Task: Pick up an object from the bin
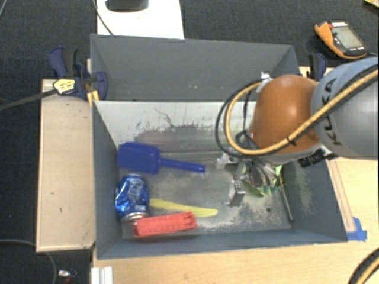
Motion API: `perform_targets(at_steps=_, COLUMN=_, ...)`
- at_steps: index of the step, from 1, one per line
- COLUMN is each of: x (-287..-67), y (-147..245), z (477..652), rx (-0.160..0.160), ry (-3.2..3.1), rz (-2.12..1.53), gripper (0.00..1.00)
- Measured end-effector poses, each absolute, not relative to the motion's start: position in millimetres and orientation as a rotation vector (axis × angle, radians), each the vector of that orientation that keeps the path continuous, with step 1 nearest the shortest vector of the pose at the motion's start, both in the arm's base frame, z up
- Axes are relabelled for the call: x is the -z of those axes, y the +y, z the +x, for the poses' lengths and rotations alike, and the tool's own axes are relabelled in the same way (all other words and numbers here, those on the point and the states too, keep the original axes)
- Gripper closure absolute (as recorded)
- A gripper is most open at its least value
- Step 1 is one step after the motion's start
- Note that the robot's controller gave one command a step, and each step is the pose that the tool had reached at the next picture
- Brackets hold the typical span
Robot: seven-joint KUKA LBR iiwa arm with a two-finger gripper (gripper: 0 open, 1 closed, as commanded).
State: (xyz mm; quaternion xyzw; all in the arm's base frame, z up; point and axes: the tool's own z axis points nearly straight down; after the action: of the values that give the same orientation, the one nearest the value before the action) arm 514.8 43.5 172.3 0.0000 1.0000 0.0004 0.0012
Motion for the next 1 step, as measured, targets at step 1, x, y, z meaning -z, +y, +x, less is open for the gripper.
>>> perform_targets(at_steps=1, x=-172.3, y=43.5, z=514.8, rx=-0.001, ry=3.139, rz=0.001, gripper=0.0)
